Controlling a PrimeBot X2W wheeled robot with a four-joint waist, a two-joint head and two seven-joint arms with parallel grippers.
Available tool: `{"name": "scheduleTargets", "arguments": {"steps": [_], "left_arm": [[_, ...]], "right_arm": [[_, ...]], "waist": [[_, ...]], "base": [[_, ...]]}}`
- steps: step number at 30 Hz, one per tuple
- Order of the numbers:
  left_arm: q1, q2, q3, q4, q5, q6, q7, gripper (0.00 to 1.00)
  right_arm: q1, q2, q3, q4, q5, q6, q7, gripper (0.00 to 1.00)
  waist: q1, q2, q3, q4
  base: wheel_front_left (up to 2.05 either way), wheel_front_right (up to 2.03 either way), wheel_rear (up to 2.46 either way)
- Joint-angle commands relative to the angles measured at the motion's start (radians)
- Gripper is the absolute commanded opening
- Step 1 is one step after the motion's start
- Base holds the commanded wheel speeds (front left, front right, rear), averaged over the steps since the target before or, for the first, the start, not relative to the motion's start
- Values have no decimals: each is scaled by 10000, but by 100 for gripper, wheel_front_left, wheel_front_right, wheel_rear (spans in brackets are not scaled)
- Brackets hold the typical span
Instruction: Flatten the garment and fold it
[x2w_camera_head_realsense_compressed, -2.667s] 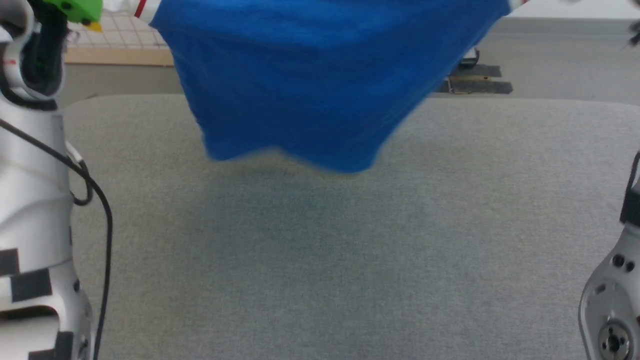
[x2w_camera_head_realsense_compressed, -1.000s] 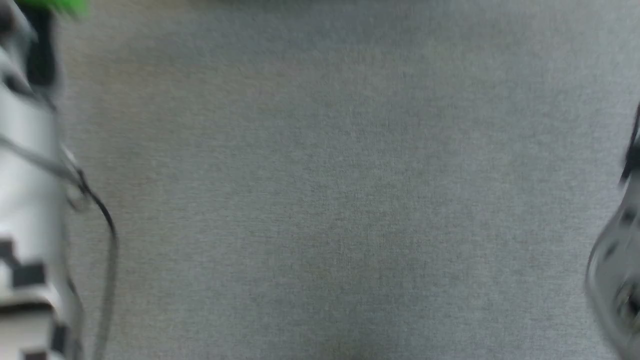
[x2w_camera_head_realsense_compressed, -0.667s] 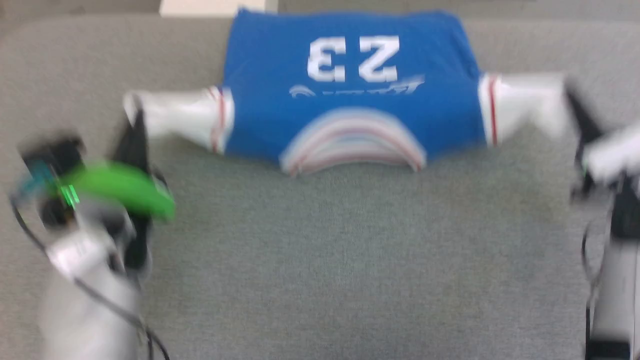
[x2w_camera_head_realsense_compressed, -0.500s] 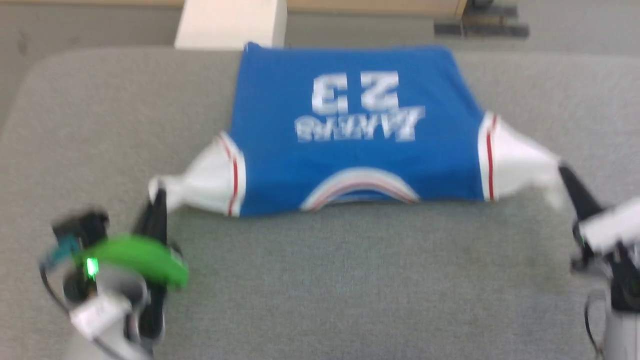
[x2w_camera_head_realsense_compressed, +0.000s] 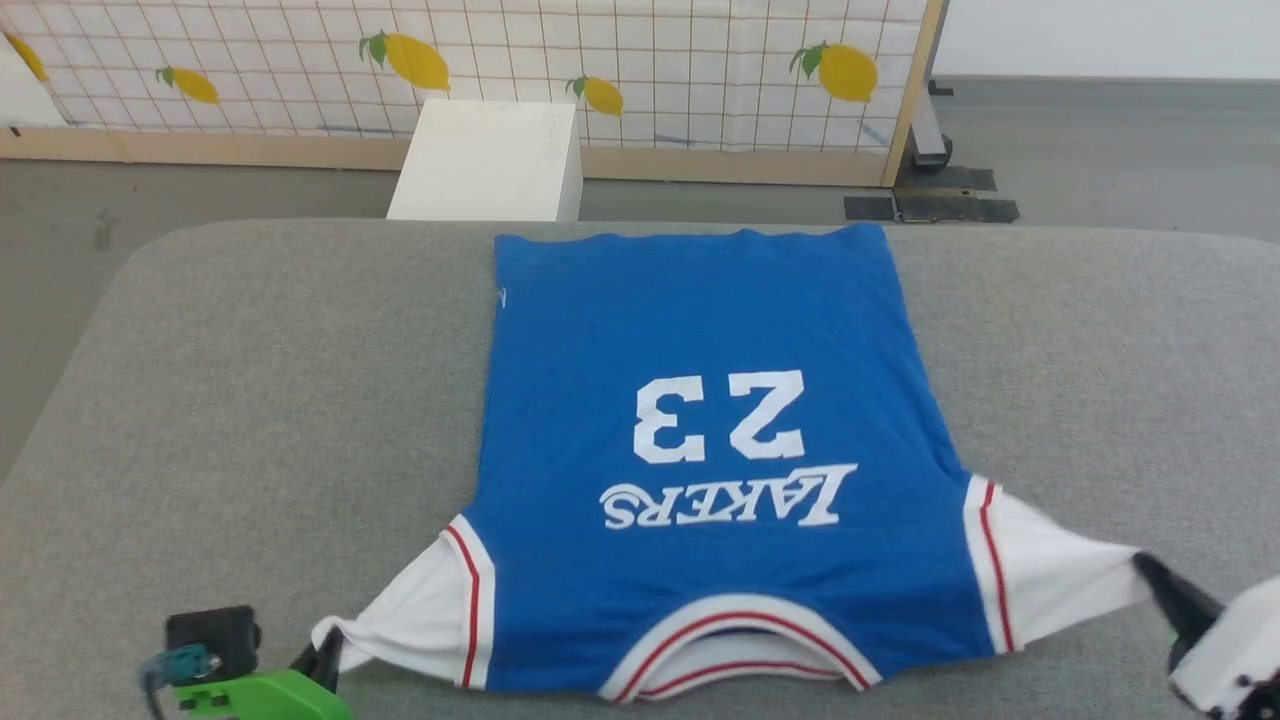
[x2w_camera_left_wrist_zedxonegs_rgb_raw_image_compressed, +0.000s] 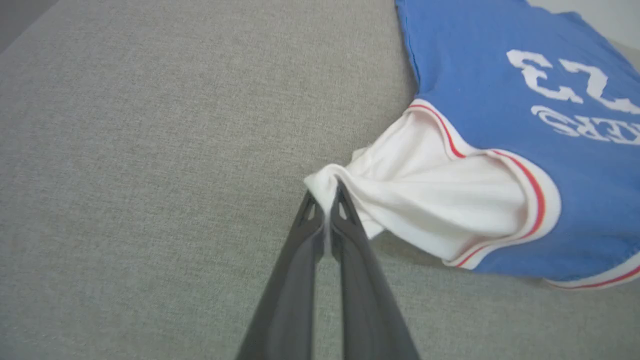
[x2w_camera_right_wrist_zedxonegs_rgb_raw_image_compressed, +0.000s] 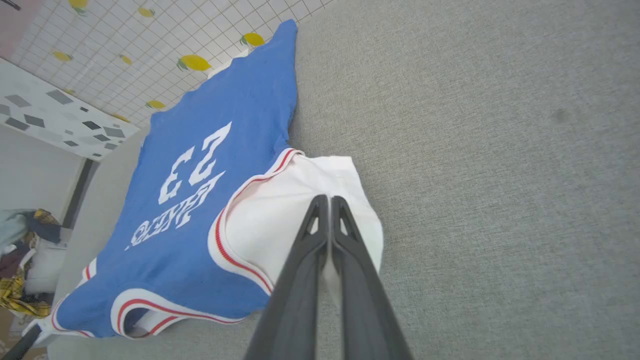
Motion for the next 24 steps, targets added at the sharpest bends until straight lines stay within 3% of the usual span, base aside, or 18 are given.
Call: {"name": "scheduleTargets", "arguments": {"steps": [1,7,14,15,16,17,24], "left_arm": [[40,153,-159,4,227,73,212,0],[-272,130,-605,735,404,13,558,0],[-590,-78,-549,1368,171,-158,72,0],[-614,-91,-538,1415,144,-185,9,0],[-634,-93,-533,1464,135,-204,-48,0],[-671,-109,-512,1500,102,-235,-137,0],[-744,-95,-385,1417,-3,-319,-540,0]], "right_arm": [[94,-9,272,-216,-583,-11,418,0],[-119,-9,1534,302,-2371,-11,1745,0],[-314,-9,2133,2023,-3652,-11,1544,0],[-324,-9,2222,2202,-3691,-11,1499,15],[-337,-9,2279,2340,-3617,-11,1456,38],[-420,-9,2261,2390,-3402,-11,1215,100],[-1088,-9,1644,1331,-1504,-11,-882,100]], "waist": [[1,0,40,18],[1,0,266,-4],[1,0,442,46],[1,0,447,49],[1,0,440,46],[1,0,419,41],[1,0,302,-31]], "base": [[0,0,0],[0,0,0],[0,0,0],[0,0,0],[0,0,0],[0,0,0],[0,0,0]]}}
